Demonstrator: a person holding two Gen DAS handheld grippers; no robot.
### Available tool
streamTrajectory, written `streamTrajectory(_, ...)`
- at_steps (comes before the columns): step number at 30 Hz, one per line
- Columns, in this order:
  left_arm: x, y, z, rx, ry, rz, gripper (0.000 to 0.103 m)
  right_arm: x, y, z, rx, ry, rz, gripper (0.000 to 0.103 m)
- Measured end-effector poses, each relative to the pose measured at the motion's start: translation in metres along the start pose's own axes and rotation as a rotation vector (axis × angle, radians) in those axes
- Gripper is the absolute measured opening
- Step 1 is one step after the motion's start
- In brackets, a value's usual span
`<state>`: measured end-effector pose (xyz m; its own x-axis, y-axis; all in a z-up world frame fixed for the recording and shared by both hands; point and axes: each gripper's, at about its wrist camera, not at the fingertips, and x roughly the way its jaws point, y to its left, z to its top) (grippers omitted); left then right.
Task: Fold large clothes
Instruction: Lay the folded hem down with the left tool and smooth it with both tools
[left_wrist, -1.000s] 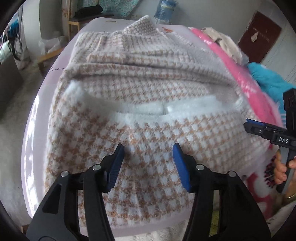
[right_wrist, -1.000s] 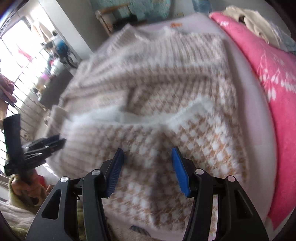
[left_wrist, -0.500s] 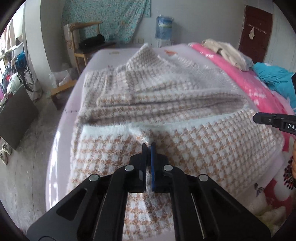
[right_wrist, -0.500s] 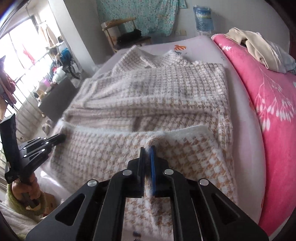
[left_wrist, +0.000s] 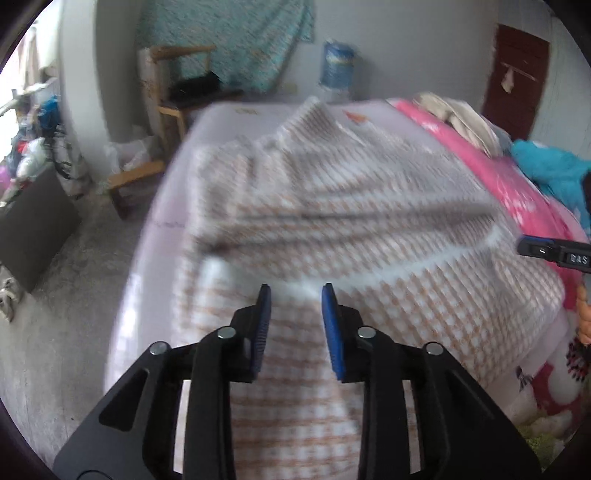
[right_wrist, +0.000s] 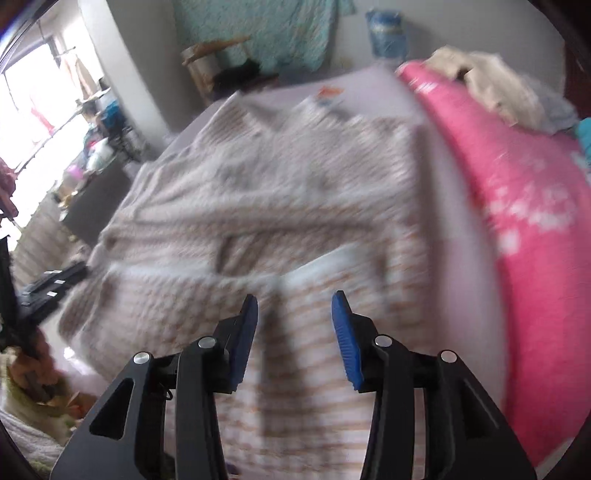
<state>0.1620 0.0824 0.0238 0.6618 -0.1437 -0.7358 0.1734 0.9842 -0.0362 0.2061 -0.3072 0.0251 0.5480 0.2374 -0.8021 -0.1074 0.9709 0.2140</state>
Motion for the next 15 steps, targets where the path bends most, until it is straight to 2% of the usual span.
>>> streamTrajectory(3, 0.004, 0.013, 0.006, -0.01, 0.001, 0.077, 0.043, -0.002, -0.015, 0.001, -0.002, -0.002, -0.079, 0.042)
streamTrajectory(6, 0.025, 0.02, 0.006, 0.0, 0.089, 0.135, 0.043, 0.005, -0.021, 0.001, -0.004, 0.016, -0.098, 0.042)
streamTrajectory(10, 0.039, 0.027, 0.001, -0.044, 0.137, 0.096, 0.043, 0.018, -0.02, -0.004, -0.018, 0.046, -0.099, 0.042)
streamTrajectory(11, 0.041, 0.029, 0.001, -0.052, 0.142, 0.098, 0.041, 0.021, -0.021, -0.005, -0.02, 0.052, -0.101, 0.042)
streamTrajectory(15, 0.044, 0.032, -0.001, -0.059, 0.138, 0.114, 0.021, 0.027, -0.021, -0.006, -0.02, 0.068, -0.101, 0.042)
